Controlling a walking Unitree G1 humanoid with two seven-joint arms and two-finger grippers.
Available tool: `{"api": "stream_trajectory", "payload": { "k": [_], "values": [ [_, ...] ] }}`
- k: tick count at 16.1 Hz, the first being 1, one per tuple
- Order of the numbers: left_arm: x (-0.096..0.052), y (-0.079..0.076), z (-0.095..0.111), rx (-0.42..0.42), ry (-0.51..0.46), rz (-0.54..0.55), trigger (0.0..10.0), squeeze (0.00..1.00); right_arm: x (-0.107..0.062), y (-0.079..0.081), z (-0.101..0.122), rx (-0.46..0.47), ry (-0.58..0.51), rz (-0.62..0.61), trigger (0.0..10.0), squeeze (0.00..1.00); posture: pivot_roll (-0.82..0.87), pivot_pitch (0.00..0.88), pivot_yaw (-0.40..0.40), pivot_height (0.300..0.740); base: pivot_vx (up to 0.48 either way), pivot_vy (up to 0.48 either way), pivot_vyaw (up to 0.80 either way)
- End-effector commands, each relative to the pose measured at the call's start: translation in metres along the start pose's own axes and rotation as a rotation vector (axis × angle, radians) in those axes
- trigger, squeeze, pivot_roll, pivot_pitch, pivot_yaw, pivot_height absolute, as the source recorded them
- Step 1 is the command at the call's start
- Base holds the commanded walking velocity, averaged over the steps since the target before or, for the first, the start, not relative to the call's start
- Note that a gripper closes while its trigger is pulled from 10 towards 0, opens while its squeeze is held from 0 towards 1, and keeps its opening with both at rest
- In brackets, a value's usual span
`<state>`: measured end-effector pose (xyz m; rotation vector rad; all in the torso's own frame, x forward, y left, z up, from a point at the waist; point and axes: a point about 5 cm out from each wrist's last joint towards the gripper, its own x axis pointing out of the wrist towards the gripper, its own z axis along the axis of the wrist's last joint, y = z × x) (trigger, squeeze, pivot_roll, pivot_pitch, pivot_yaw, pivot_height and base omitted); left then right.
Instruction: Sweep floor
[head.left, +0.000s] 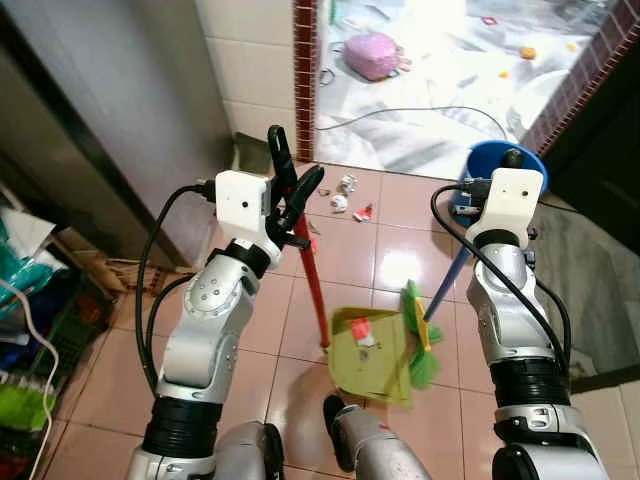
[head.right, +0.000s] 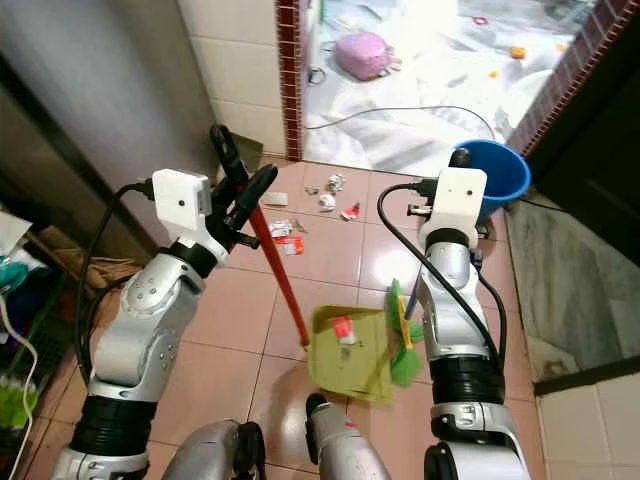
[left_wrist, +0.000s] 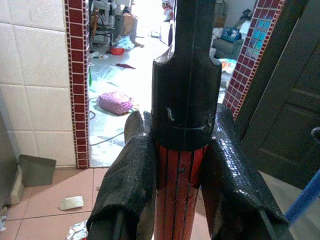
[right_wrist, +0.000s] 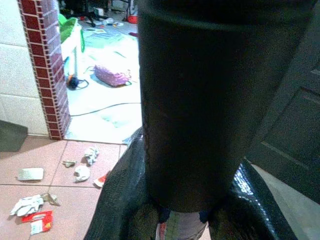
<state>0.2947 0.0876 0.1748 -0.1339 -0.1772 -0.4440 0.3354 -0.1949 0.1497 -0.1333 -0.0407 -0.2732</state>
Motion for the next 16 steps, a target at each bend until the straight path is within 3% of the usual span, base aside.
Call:
{"api": "stream_trajectory", "payload": {
  "k": [1,5,16],
  "values": [
    [0.0018,-0.0004,0.0108,0.012,-0.055,-0.006,10.0,0.00,-0.0017,-0.0039,-0.0073,-0.013,0.036,-0.017,10.0,0.00,-0.07,0.175,0.009,0.740,0.000,0.000,-0.80],
    [0.0016,-0.0013,0.0100,0.008,-0.057,-0.013,10.0,0.00,-0.0016,-0.0012,-0.0074,-0.009,0.036,-0.016,10.0,0.00,-0.07,0.174,0.006,0.740,0.000,0.000,-0.80],
    [0.0004,-0.0053,0.0080,0.009,-0.057,-0.041,10.0,0.00,-0.0013,0.0002,-0.0096,-0.014,0.043,-0.015,10.0,0.00,-0.07,0.168,0.006,0.740,0.311,0.000,-0.78]
  ]
}}
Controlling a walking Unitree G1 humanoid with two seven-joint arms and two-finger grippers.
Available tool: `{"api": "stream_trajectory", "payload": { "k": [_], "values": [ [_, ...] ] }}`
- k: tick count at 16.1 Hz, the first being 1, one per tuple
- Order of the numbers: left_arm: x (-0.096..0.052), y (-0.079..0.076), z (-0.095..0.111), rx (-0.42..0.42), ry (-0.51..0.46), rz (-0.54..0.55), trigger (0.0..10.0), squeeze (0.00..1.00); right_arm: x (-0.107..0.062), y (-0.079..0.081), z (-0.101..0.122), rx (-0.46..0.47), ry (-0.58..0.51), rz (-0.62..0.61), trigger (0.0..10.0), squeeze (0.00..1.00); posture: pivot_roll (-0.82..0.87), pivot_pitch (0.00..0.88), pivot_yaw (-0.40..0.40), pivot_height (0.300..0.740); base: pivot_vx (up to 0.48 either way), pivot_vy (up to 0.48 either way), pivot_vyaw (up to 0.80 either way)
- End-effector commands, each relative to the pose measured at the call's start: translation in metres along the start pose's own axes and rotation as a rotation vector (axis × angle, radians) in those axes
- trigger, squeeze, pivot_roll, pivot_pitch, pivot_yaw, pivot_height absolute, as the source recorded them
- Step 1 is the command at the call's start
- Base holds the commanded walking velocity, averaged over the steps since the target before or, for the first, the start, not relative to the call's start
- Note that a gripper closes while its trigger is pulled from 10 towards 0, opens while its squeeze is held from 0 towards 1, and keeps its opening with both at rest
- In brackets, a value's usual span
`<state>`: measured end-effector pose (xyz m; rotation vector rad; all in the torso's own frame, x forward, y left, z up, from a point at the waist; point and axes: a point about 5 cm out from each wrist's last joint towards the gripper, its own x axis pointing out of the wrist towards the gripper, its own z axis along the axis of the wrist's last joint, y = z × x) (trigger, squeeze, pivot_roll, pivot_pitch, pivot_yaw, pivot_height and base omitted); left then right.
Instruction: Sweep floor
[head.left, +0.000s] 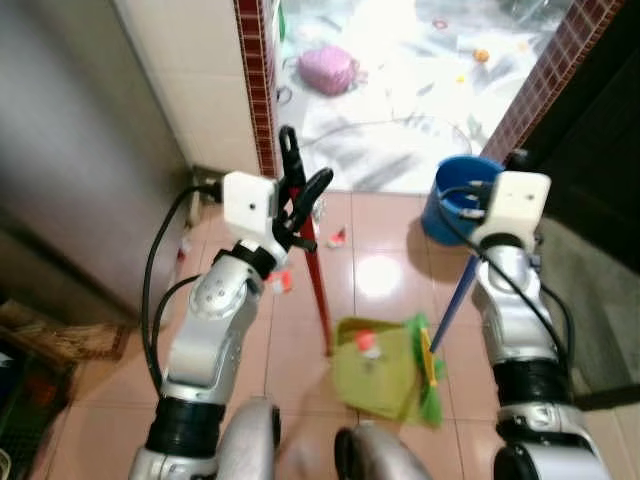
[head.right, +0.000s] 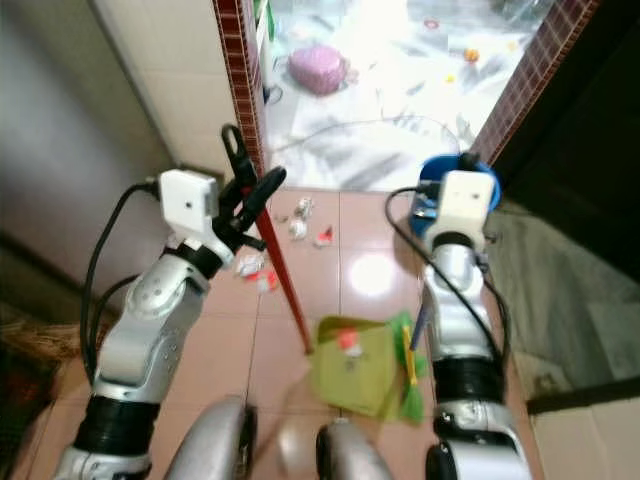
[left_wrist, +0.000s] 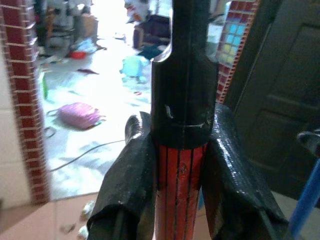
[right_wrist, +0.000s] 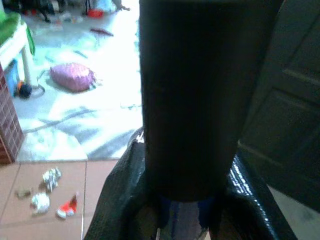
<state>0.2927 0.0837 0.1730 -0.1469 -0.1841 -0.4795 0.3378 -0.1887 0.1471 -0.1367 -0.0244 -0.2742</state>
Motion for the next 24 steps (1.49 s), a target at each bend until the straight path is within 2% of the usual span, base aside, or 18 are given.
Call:
{"api": "stream_trajectory", "payload": {
  "k": [1,4,8,10,12,13,17,20,24],
  "values": [
    [0.000,-0.002,0.010,0.027,-0.048,-0.009,10.0,0.00,-0.002,-0.006,-0.009,-0.006,0.029,-0.012,10.0,0.00,-0.07,0.168,0.006,0.740,0.375,0.000,0.00],
    [-0.001,-0.003,0.008,0.028,-0.044,-0.011,10.0,0.00,-0.003,-0.006,-0.012,-0.007,0.036,-0.008,10.0,0.00,-0.06,0.157,0.005,0.740,0.386,0.000,0.00],
    [-0.002,0.000,0.008,0.024,-0.046,-0.004,10.0,0.00,-0.024,-0.021,-0.037,-0.038,0.098,-0.016,10.0,0.00,-0.06,0.145,0.000,0.740,0.398,0.000,0.00],
    [-0.001,0.003,0.008,0.010,-0.055,0.026,10.0,0.00,-0.033,-0.028,-0.046,-0.051,0.113,-0.018,10.0,0.00,-0.07,0.134,-0.001,0.740,0.000,0.000,0.00],
    [-0.002,0.007,0.007,0.012,-0.057,0.072,10.0,0.00,-0.035,-0.034,-0.044,-0.062,0.092,-0.017,10.0,0.00,-0.08,0.126,-0.001,0.740,0.000,0.000,0.00],
    [-0.006,0.016,0.006,0.014,-0.050,0.136,10.0,0.00,-0.034,-0.034,-0.025,-0.101,-0.010,0.013,10.0,0.00,-0.08,0.124,0.000,0.740,0.000,0.000,0.00],
    [-0.017,0.038,0.009,0.081,-0.051,0.223,10.0,0.00,-0.023,-0.013,0.021,-0.153,-0.226,0.097,10.0,0.00,-0.07,0.107,-0.011,0.740,0.000,0.000,0.00],
    [-0.026,0.054,0.013,0.128,-0.055,0.298,10.0,0.00,-0.021,-0.003,0.015,-0.130,-0.195,0.132,10.0,0.00,-0.05,0.091,-0.038,0.740,0.000,0.000,0.00],
    [-0.030,0.056,0.013,0.106,-0.055,0.299,10.0,0.00,-0.017,0.004,0.009,-0.102,-0.159,0.143,10.0,0.00,-0.02,0.085,-0.043,0.740,0.000,0.000,0.00]
  ]
}}
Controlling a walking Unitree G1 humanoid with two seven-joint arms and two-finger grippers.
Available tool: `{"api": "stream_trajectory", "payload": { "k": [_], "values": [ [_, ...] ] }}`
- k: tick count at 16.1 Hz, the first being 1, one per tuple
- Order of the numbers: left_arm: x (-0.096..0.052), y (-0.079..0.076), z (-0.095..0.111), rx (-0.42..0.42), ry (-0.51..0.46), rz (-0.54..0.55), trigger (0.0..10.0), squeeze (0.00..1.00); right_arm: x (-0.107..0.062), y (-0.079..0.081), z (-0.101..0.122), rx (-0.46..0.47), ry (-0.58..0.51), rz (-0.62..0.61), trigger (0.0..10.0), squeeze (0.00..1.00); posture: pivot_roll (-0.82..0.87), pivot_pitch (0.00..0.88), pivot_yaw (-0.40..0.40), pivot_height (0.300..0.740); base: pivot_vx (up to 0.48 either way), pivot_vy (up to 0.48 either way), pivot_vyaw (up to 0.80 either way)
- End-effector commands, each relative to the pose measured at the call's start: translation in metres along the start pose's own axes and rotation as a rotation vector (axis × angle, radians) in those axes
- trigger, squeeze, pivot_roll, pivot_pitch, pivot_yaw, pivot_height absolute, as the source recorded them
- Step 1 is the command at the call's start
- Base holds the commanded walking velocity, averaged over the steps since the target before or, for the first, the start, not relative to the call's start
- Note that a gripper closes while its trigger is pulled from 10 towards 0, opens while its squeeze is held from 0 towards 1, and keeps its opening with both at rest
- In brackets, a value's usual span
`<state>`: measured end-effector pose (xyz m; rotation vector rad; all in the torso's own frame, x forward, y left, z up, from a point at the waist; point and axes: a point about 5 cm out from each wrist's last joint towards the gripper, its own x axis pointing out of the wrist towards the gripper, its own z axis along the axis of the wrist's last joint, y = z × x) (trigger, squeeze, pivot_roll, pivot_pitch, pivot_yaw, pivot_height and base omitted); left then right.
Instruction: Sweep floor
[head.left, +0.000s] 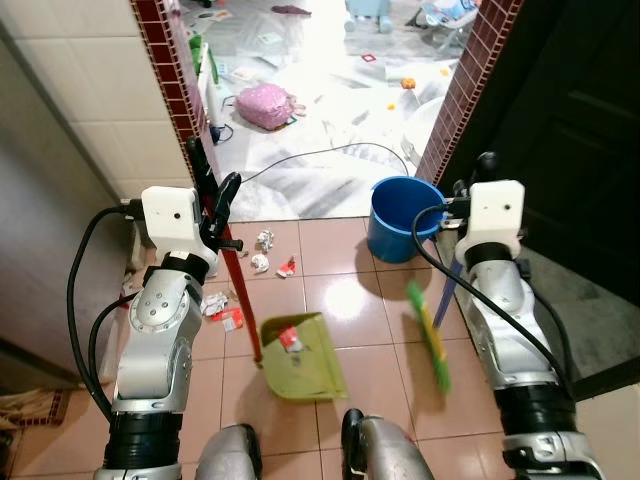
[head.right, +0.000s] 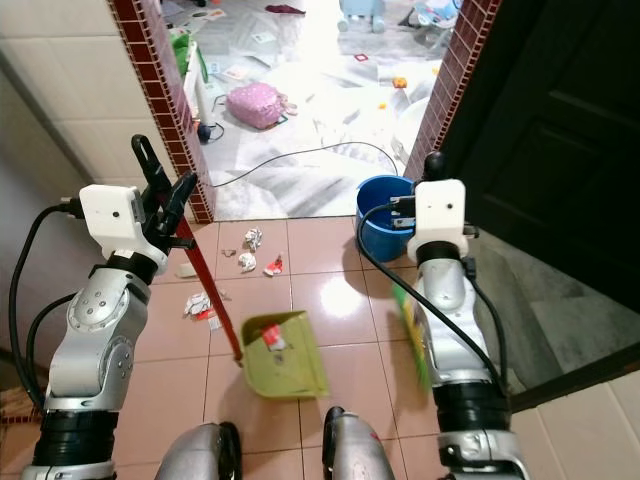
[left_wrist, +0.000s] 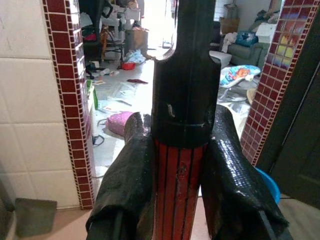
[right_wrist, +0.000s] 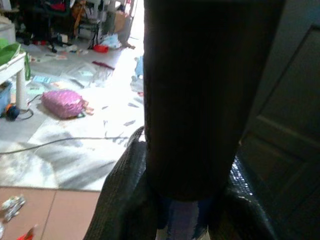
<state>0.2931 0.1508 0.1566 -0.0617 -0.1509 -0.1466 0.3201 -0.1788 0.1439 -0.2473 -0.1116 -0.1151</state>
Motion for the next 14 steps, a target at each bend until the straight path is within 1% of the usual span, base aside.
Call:
{"api": "stream_trajectory", "payload": {
  "k": [1,3,6,9,11,12,14],
  "values": [
    [0.001,-0.005,0.017,-0.018,-0.082,-0.029,10.0,0.00,0.006,-0.002,0.010,-0.006,-0.039,-0.020,10.0,0.00,-0.02,0.089,-0.036,0.740,0.000,0.000,0.00],
    [0.002,-0.008,0.017,-0.016,-0.078,-0.048,10.0,0.00,0.004,-0.006,0.006,0.002,-0.025,-0.037,10.0,0.00,-0.03,0.093,-0.029,0.740,0.000,0.000,-0.71],
    [0.003,-0.008,0.016,-0.018,-0.073,-0.057,10.0,0.00,-0.002,-0.008,-0.002,0.008,0.007,-0.042,10.0,0.00,-0.04,0.101,-0.025,0.740,0.000,0.000,-0.80],
    [0.003,-0.009,0.017,-0.022,-0.073,-0.059,10.0,0.00,-0.003,-0.009,-0.003,0.010,0.016,-0.044,10.0,0.00,-0.04,0.108,-0.028,0.740,0.000,-0.250,-0.80],
    [0.003,-0.009,0.017,-0.023,-0.074,-0.060,10.0,0.00,-0.003,-0.010,-0.003,0.010,0.017,-0.043,10.0,0.00,-0.04,0.111,-0.031,0.740,0.000,0.000,-0.76],
    [0.003,-0.007,0.017,-0.028,-0.080,-0.041,10.0,0.00,-0.003,-0.009,-0.004,0.008,0.020,-0.042,10.0,0.00,-0.04,0.111,-0.031,0.740,0.000,0.000,-0.61],
    [0.004,-0.006,0.019,-0.026,-0.086,-0.034,10.0,0.00,-0.004,-0.010,-0.005,0.010,0.024,-0.042,10.0,0.00,-0.04,0.117,-0.033,0.740,0.000,0.000,0.00]
  ]
}}
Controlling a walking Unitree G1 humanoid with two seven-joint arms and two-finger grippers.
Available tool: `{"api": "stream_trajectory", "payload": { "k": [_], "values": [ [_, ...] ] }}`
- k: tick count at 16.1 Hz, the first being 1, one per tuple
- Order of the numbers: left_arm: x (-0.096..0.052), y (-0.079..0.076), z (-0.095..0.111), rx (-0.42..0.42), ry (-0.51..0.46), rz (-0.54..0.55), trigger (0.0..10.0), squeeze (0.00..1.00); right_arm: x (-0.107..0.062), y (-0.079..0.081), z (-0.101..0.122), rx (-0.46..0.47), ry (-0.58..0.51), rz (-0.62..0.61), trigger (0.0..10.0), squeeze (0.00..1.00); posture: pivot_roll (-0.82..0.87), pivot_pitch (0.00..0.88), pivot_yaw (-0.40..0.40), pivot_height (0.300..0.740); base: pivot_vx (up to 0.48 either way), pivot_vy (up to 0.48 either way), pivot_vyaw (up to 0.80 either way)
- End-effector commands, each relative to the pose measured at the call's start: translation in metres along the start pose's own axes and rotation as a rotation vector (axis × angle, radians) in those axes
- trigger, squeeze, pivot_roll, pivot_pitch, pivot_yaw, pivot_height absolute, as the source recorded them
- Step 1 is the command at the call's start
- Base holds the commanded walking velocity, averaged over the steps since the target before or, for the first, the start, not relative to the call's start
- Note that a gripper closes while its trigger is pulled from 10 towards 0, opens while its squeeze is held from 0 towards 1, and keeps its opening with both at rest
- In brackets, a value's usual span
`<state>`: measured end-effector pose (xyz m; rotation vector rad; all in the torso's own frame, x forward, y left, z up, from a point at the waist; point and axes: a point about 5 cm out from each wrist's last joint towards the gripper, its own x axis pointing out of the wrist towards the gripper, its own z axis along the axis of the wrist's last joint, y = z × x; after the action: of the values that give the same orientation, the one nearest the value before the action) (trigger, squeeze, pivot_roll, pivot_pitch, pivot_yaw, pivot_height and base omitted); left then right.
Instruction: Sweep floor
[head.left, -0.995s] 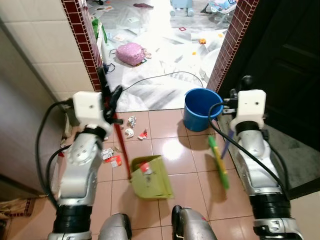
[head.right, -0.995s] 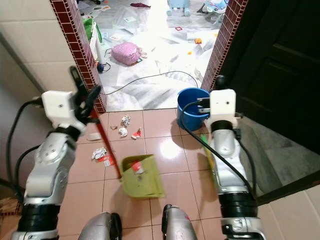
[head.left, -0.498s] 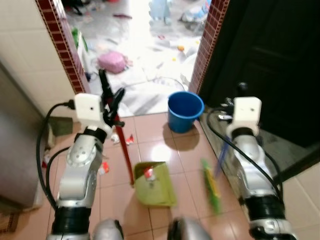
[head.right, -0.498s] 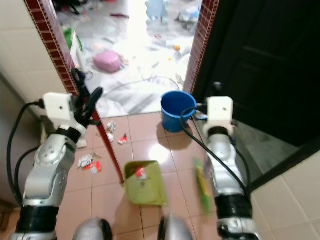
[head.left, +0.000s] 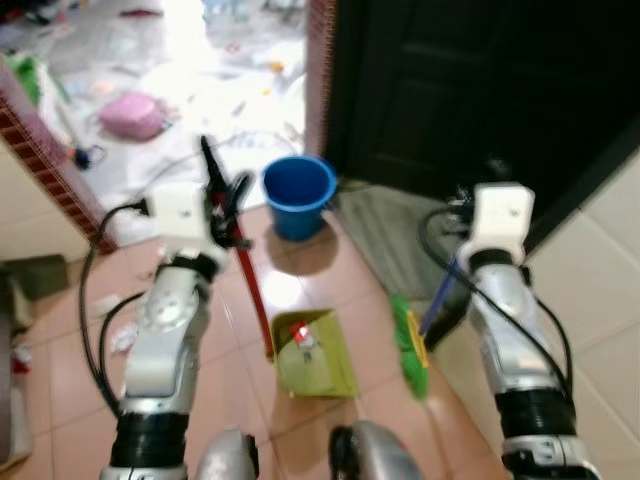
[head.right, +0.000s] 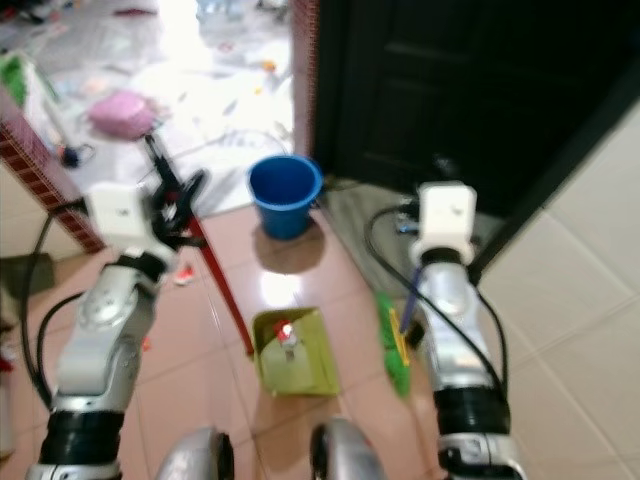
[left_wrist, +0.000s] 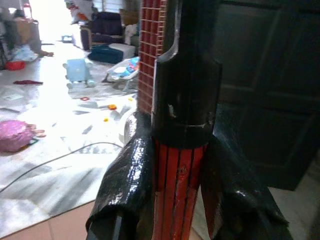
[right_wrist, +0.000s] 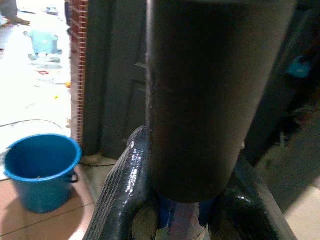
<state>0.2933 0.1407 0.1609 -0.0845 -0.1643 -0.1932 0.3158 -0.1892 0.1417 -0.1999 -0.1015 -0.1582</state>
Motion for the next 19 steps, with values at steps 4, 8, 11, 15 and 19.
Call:
{"api": "stream_trajectory", "payload": {
  "k": [4,8,11,15,19],
  "values": [
    [0.003,0.009,0.020,0.001,-0.087,0.051,10.0,0.00,0.000,-0.004,-0.001,-0.032,0.010,-0.006,10.0,0.00,-0.05,0.125,-0.030,0.740,0.000,0.000,0.00],
    [0.006,0.023,0.033,0.002,-0.138,0.140,10.0,0.00,-0.001,-0.004,0.000,-0.033,0.009,-0.007,10.0,0.00,-0.04,0.128,-0.028,0.740,0.000,0.000,0.00],
    [0.013,0.034,0.067,0.025,-0.260,0.222,10.0,0.00,0.002,-0.005,0.001,-0.038,0.005,-0.008,10.0,0.00,-0.05,0.127,-0.030,0.740,0.000,0.000,0.00],
    [0.022,0.045,0.106,0.054,-0.389,0.277,10.0,0.00,0.007,0.000,0.003,-0.035,-0.003,0.005,10.0,0.00,-0.04,0.123,-0.034,0.740,0.000,0.000,0.00],
    [0.029,0.046,0.125,0.066,-0.456,0.272,10.0,0.00,0.009,0.005,0.006,-0.028,-0.015,0.021,10.0,0.00,-0.03,0.123,-0.039,0.740,0.335,0.000,0.00]
  ]
}}
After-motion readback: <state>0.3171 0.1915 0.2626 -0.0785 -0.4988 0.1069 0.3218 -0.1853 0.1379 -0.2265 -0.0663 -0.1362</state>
